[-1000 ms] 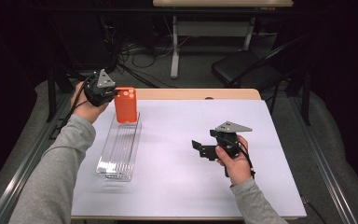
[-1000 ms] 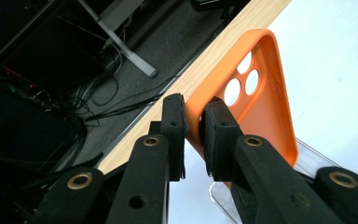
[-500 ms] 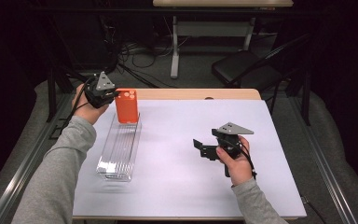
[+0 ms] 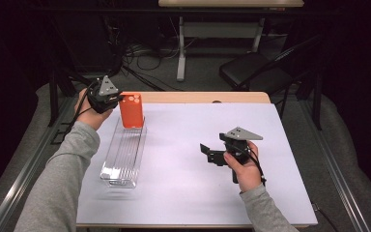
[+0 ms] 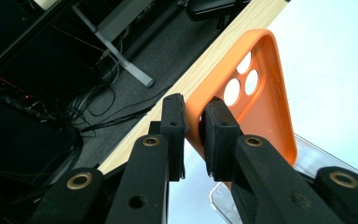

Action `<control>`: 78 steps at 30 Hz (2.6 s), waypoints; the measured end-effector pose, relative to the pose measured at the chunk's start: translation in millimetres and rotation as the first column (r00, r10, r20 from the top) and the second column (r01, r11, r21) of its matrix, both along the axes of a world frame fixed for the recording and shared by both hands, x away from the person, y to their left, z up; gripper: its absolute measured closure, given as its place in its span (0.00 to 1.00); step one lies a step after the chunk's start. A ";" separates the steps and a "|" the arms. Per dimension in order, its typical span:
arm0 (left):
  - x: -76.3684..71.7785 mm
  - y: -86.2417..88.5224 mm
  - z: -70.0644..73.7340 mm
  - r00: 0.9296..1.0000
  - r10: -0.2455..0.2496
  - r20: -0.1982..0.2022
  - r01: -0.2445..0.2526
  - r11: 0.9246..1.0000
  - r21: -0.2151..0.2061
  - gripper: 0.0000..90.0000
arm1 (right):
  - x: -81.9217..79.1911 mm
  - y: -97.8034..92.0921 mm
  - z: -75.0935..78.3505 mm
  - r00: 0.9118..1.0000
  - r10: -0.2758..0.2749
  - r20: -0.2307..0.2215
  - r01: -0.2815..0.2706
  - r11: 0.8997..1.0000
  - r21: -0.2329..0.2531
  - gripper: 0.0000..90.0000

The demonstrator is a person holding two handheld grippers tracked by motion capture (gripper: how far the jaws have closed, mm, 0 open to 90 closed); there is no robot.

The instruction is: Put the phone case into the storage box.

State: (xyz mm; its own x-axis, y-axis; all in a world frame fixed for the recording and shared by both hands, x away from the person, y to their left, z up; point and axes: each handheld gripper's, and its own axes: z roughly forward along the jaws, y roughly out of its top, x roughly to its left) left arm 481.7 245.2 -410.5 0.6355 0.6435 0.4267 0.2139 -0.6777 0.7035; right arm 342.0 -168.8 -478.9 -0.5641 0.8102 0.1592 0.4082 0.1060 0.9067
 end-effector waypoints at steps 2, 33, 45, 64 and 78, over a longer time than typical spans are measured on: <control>0.1 0.9 -2.1 1.000 0.002 0.000 -0.002 1.000 0.000 0.89 | -0.2 0.7 -0.2 1.000 0.000 0.000 0.000 1.000 -0.001 0.16; 3.2 -1.1 -25.0 0.998 -0.043 0.046 0.042 0.999 0.032 0.89 | -0.3 0.1 -0.6 1.000 0.005 -0.001 -0.005 1.000 -0.007 0.16; 5.1 0.8 -38.3 0.996 -0.060 0.070 0.057 0.997 0.048 0.89 | -0.3 -0.2 -0.8 1.000 0.009 -0.002 -0.009 1.000 -0.012 0.16; 11.7 12.3 -42.9 0.999 -0.001 0.050 -0.002 0.999 0.052 0.86 | -0.5 -0.6 -2.4 1.000 0.003 -0.009 -0.004 1.000 -0.010 0.16; 12.6 11.7 -43.2 0.999 0.026 0.040 -0.027 0.999 0.045 0.83 | -0.7 -2.2 -3.0 1.000 0.003 -0.014 -0.003 1.000 -0.003 0.16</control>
State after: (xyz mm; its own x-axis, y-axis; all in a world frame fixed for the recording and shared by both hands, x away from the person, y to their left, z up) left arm 494.2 257.0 -453.6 0.6004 0.6393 0.4804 0.2048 -0.7036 0.6805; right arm 341.2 -171.1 -481.9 -0.5643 0.8089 0.1651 0.4210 0.1098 0.9004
